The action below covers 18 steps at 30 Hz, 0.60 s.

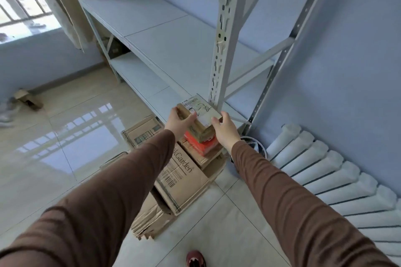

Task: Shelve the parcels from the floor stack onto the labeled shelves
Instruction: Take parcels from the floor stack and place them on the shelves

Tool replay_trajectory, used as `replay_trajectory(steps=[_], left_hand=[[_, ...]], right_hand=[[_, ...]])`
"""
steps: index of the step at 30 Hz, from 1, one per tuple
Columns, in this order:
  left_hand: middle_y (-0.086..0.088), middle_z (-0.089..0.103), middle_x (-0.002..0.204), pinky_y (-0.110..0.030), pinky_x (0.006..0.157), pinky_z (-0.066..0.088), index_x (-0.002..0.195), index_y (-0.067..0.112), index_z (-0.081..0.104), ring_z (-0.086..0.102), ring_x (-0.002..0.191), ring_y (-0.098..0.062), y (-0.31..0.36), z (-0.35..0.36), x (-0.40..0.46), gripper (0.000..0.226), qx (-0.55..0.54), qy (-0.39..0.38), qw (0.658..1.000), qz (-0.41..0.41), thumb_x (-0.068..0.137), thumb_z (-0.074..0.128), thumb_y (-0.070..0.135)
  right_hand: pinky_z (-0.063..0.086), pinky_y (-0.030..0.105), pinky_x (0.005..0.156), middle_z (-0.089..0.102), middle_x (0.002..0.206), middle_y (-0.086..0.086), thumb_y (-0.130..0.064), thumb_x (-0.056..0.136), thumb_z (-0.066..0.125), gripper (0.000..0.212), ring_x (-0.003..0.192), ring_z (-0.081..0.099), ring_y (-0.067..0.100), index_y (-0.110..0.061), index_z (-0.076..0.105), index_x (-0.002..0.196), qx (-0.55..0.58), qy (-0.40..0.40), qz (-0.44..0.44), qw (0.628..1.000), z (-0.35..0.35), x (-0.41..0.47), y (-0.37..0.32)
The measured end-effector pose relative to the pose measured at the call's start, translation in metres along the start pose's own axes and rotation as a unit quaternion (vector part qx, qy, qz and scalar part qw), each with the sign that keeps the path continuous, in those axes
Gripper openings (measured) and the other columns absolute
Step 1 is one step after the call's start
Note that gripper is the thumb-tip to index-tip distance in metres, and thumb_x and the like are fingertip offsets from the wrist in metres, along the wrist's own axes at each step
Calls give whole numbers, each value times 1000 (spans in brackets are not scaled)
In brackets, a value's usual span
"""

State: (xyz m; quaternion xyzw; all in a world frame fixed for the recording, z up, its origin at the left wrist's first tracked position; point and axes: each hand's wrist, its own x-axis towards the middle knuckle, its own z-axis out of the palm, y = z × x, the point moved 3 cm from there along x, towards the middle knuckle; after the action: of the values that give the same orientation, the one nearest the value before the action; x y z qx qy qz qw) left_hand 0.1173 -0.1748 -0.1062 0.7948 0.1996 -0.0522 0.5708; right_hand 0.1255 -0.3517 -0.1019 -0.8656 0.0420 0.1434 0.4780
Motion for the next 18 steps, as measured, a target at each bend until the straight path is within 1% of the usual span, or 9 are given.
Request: replay_trajectory(steps=[2,5,7,8,9,12,13,16,18], left_hand=[[5,61,113,-18,72,44,137,17,45,61,108,-18,-1,-9,-3,61,-3,17,1000,23,91,71,47],[1,63,119,-17,75,48,136,17,47,62,107,-17,-1,-37,-13,59,-30,51,997,49,91,73,43],[1,62,121,-23,86,53,136,16,47,62,106,-14,2,-63,-21,58,-34,79,994,67,90,74,40],[4,61,120,-22,90,53,136,15,47,60,105,-12,3,-81,-28,57,-34,95,992,75,91,74,38],[5,60,121,-21,92,52,136,15,47,60,105,-11,3,-100,-34,56,-38,110,990,82,91,74,36],[2,59,129,-38,103,49,138,19,46,58,115,-19,-6,-168,-59,57,-47,163,982,89,91,73,38],[0,59,130,-39,103,48,138,18,46,57,117,-20,-11,-195,-70,57,-49,185,977,93,91,73,36],[-1,58,127,-32,99,44,140,14,46,55,115,-17,-35,-278,-113,58,-46,251,963,85,92,73,33],[-2,60,128,-32,101,45,140,14,46,56,115,-16,-56,-332,-146,63,-42,288,953,83,89,75,38]], right_hand=[[32,43,120,35,162,9,-39,108,41,58,148,36,27,-14,26,159,0,8,-24,1000,5,-3,-8],[33,42,119,35,163,7,-37,108,43,56,147,37,25,-15,28,157,3,3,-63,998,21,-13,-32],[33,39,117,34,162,7,-35,108,44,55,146,38,25,-15,29,157,18,-13,-84,996,36,-18,-51],[33,38,116,35,161,8,-34,108,45,55,146,38,25,-14,29,157,21,-25,-97,995,45,-21,-65],[33,38,115,36,160,8,-33,108,45,55,145,39,25,-14,29,157,22,-36,-112,993,57,-25,-78],[39,45,115,44,152,9,-37,107,47,54,137,48,26,-16,32,155,15,-74,-148,986,106,-40,-123],[42,47,113,48,148,9,-38,106,48,54,133,51,26,-16,35,153,13,-87,-160,983,127,-48,-140],[49,50,105,57,137,10,-41,101,51,53,122,59,26,-15,42,145,19,-127,-201,971,197,-81,-187],[53,52,99,61,130,9,-43,97,52,52,115,63,27,-16,45,141,31,-155,-225,962,246,-111,-216]])
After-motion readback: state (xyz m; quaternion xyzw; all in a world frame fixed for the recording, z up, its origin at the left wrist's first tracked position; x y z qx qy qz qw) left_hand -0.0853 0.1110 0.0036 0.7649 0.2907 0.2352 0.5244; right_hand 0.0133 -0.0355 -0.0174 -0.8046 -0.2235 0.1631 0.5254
